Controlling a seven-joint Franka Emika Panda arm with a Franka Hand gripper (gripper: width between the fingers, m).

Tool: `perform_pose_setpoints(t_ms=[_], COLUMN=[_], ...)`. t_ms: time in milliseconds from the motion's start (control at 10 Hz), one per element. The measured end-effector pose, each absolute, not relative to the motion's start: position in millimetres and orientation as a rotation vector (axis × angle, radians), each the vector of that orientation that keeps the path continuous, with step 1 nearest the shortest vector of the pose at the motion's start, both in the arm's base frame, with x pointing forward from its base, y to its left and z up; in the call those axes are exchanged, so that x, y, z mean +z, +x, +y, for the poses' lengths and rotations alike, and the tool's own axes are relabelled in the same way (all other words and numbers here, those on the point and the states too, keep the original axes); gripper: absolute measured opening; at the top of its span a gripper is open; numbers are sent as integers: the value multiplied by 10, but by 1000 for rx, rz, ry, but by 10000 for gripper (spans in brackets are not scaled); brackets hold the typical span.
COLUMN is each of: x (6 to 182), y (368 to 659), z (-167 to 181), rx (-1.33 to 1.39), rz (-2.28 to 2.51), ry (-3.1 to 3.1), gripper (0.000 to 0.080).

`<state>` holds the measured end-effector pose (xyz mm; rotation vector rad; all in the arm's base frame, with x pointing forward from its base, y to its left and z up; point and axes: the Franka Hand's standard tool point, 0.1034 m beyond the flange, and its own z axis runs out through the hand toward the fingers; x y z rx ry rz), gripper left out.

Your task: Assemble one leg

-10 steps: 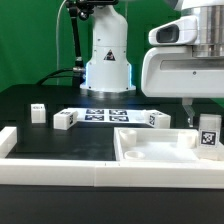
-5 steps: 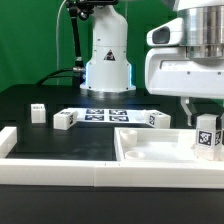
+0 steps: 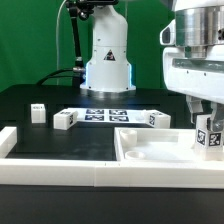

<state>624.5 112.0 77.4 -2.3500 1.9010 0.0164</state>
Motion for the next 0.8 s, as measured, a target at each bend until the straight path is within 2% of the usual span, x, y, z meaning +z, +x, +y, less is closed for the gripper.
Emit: perform_pose_setpoints(t_ms=[300, 800], x=[776, 779], y=[6236, 6241], z=[1137, 1124], rx=[38, 60], rz=[2192, 2404], ry=[-2089, -1841], gripper=[293, 293])
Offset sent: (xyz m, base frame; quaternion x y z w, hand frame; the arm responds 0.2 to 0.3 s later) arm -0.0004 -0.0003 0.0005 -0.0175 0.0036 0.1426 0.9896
